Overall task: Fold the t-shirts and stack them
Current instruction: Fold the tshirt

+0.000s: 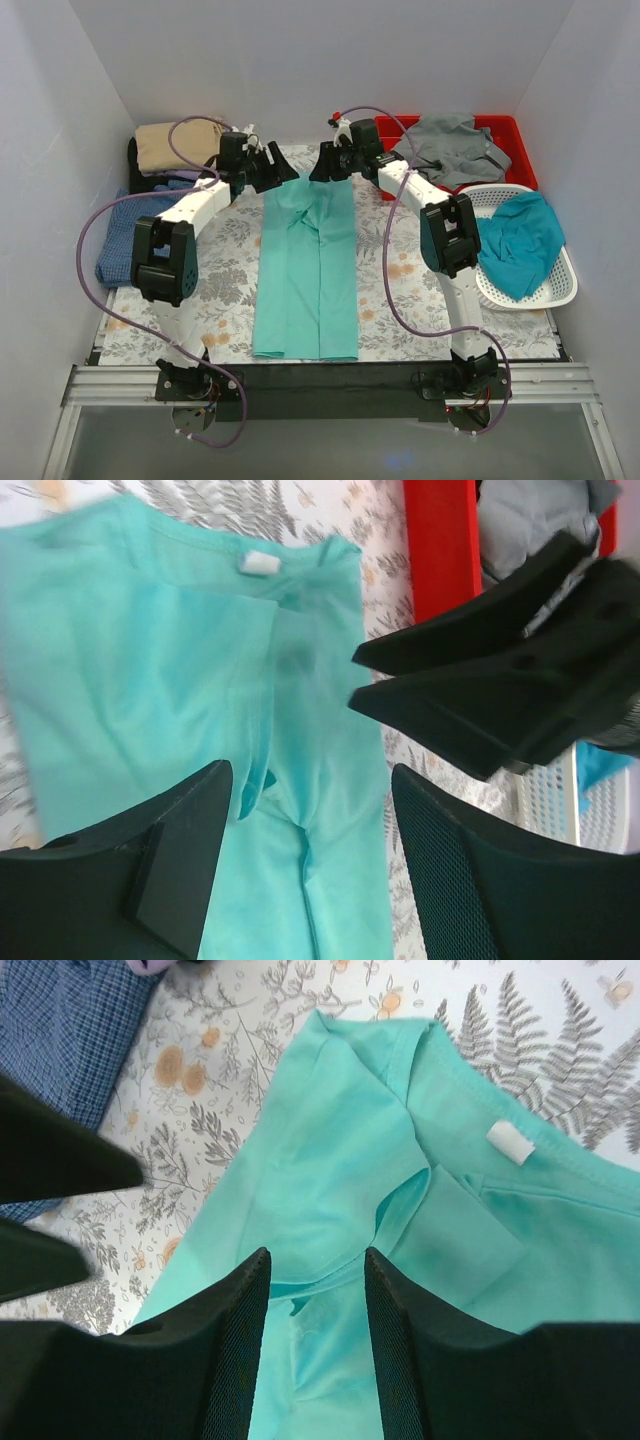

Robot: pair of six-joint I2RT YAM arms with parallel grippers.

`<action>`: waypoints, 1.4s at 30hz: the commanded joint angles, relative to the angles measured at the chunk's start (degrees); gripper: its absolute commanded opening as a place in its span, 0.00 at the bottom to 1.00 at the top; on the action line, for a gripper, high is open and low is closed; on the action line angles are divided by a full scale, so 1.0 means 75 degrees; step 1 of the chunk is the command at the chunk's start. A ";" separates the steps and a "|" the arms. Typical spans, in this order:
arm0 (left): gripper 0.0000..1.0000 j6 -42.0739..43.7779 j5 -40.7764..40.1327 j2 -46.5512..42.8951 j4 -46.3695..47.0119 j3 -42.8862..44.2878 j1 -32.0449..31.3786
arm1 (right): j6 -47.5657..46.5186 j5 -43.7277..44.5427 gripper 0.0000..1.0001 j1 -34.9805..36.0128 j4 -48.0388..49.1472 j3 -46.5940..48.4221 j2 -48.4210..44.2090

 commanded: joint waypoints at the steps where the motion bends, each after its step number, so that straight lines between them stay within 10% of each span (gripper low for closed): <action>1: 0.63 -0.0013 -0.1427 -0.1470 0.0331 -0.0815 0.0013 | 0.0453 -0.0521 0.49 -0.0018 0.0530 0.0355 0.0521; 32: 0.64 0.0175 -0.1956 -0.2422 0.0296 -0.1919 0.0013 | 0.1062 -0.0954 0.47 -0.0077 0.1022 0.1388 0.1917; 42: 0.64 0.0269 -0.2038 -0.2434 0.0226 -0.1989 0.0013 | 0.1261 -0.1142 0.24 -0.0088 0.1222 0.1458 0.2116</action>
